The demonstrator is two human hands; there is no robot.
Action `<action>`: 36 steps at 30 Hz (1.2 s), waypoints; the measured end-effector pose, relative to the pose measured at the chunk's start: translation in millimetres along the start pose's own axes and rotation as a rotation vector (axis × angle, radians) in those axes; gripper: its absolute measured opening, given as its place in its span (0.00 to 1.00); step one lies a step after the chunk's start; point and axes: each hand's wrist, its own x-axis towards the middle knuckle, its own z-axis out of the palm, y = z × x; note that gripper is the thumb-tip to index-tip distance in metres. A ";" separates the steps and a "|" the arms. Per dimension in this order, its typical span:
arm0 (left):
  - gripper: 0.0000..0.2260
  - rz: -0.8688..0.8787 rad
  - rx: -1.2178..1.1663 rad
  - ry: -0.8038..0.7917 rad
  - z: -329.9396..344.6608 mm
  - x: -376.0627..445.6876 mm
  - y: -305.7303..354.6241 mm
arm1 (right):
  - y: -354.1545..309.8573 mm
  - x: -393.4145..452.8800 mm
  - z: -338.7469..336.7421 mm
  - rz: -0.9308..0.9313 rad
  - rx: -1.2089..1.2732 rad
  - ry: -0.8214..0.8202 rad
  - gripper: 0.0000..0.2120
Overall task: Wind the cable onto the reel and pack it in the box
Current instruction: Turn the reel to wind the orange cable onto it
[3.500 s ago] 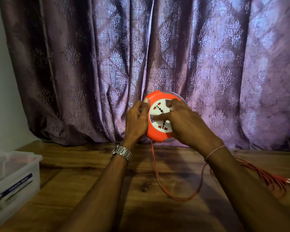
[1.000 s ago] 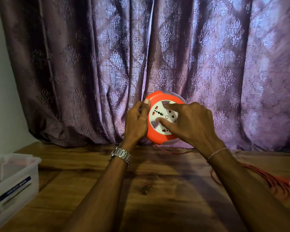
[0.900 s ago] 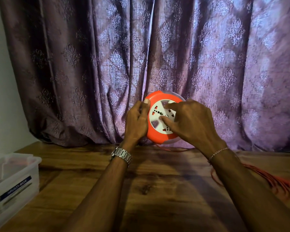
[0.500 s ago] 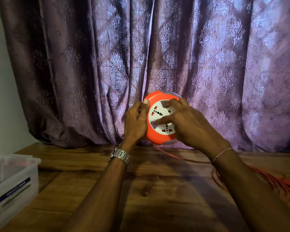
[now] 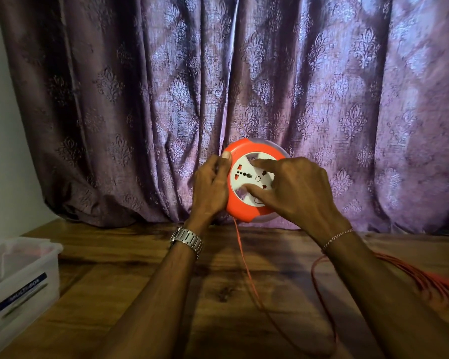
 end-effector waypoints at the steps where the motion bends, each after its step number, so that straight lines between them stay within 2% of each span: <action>1: 0.18 -0.002 -0.007 0.000 -0.2 0.1 0.1 | 0.7 0.5 -1.0 -0.025 -0.009 -0.006 0.28; 5: 0.19 -0.007 -0.012 0.006 -1.1 0.2 -0.6 | 6.1 3.8 -6.2 -0.215 0.121 -0.003 0.10; 8: 0.19 -0.004 -0.021 0.007 -1.7 0.9 0.2 | 9.6 5.9 -6.3 -0.338 0.178 -0.180 0.18; 10: 0.19 -0.004 -0.020 0.005 -1.2 1.1 0.3 | 8.1 5.6 -6.4 -0.357 0.135 -0.291 0.24; 12: 0.19 -0.001 -0.005 -0.007 -0.4 0.5 -0.2 | 6.3 4.4 -6.7 -0.343 0.086 -0.335 0.28; 19: 0.18 0.015 0.009 -0.013 -0.3 0.1 -2.7 | 5.6 0.0 -2.1 -0.253 0.013 -0.160 0.27; 25: 0.18 0.005 0.009 -0.008 -0.7 0.8 -2.0 | 2.3 -1.7 0.3 -0.028 -0.011 -0.049 0.29; 27: 0.19 -0.010 -0.003 -0.006 -0.1 0.2 -1.4 | 1.7 -0.6 -0.9 0.022 0.018 0.021 0.26; 33: 0.19 -0.030 -0.022 -0.007 0.0 -2.7 0.5 | 3.8 1.7 -10.4 -0.134 0.056 -0.033 0.13; 36: 0.21 -0.029 -0.037 -0.001 -0.8 -2.7 2.0 | 6.2 4.0 -12.5 -0.266 0.140 -0.171 0.17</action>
